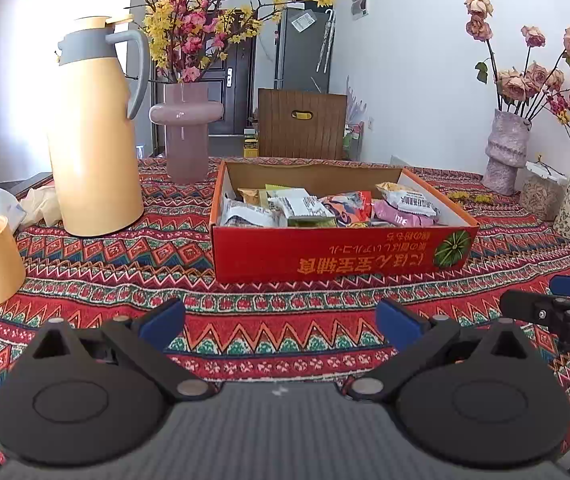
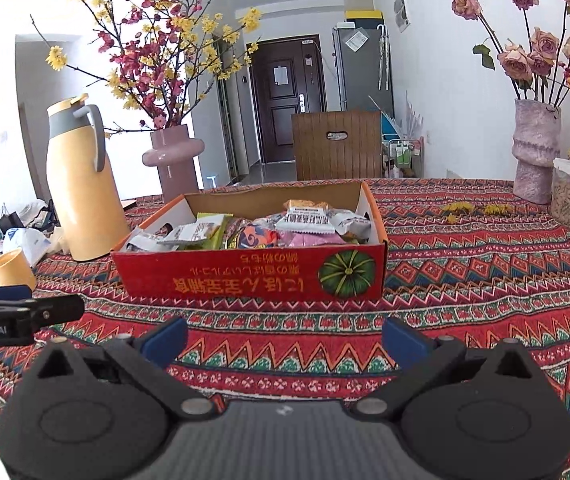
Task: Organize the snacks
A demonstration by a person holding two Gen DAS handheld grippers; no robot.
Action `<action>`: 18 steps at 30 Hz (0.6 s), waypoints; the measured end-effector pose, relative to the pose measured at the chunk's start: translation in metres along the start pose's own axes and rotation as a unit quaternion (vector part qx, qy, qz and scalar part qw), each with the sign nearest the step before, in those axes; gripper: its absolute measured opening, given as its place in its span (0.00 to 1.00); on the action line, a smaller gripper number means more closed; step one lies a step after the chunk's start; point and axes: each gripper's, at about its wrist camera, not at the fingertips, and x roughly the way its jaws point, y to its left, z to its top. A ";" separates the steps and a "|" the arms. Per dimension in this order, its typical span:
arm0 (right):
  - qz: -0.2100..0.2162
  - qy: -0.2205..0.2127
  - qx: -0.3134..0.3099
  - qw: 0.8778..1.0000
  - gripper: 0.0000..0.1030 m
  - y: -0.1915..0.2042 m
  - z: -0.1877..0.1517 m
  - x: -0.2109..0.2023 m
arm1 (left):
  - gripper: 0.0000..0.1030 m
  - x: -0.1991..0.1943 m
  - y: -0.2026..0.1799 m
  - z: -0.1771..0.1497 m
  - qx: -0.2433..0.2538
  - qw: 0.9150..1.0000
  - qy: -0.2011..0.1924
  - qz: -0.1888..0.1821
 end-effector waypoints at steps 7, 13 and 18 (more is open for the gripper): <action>0.001 0.016 0.002 1.000 1.00 0.001 -0.013 -0.002 | 1.00 -0.006 -0.004 -0.014 0.002 1.000 0.018 -0.008; -0.003 0.019 0.005 1.000 1.00 -0.002 -0.016 -0.003 | 1.00 -0.010 -0.007 -0.017 0.003 1.000 0.019 -0.013; -0.004 0.019 0.006 1.000 1.00 -0.002 -0.017 -0.004 | 1.00 -0.010 -0.008 -0.020 0.005 1.000 0.024 -0.014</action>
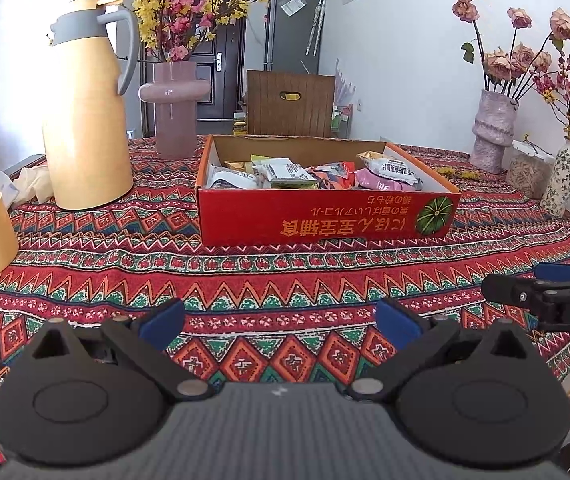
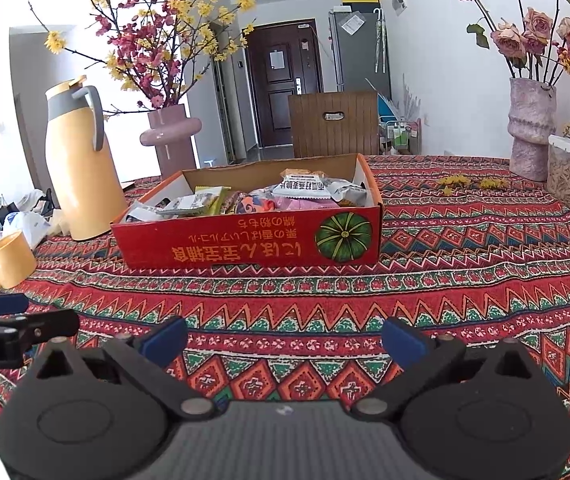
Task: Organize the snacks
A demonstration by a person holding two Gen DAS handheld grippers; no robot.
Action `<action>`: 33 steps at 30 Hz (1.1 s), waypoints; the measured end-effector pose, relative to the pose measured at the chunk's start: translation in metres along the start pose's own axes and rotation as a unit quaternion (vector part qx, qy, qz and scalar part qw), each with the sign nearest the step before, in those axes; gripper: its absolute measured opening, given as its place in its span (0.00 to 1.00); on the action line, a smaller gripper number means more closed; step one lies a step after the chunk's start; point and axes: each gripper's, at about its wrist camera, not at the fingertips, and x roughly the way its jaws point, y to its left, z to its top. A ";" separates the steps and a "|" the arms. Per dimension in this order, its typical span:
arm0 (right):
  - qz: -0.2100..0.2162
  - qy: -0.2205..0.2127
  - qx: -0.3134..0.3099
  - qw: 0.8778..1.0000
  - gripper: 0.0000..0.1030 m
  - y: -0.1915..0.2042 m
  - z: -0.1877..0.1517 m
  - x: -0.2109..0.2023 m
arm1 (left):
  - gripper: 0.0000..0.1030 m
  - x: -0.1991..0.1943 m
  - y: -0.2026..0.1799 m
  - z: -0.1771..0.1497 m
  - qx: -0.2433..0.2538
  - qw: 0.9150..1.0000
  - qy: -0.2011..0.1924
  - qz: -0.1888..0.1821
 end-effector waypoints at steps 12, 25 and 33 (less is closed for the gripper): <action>0.000 0.001 0.000 1.000 1.00 0.000 -0.001 0.000 | 1.00 -0.002 0.002 0.000 -0.003 1.000 0.000 0.000; 0.000 0.001 -0.001 1.000 1.00 0.001 -0.001 0.000 | 1.00 -0.004 0.001 -0.001 -0.002 1.000 -0.001 -0.002; 0.000 0.001 -0.001 1.000 1.00 0.001 -0.003 -0.001 | 1.00 -0.004 0.000 -0.001 -0.001 1.000 -0.001 -0.003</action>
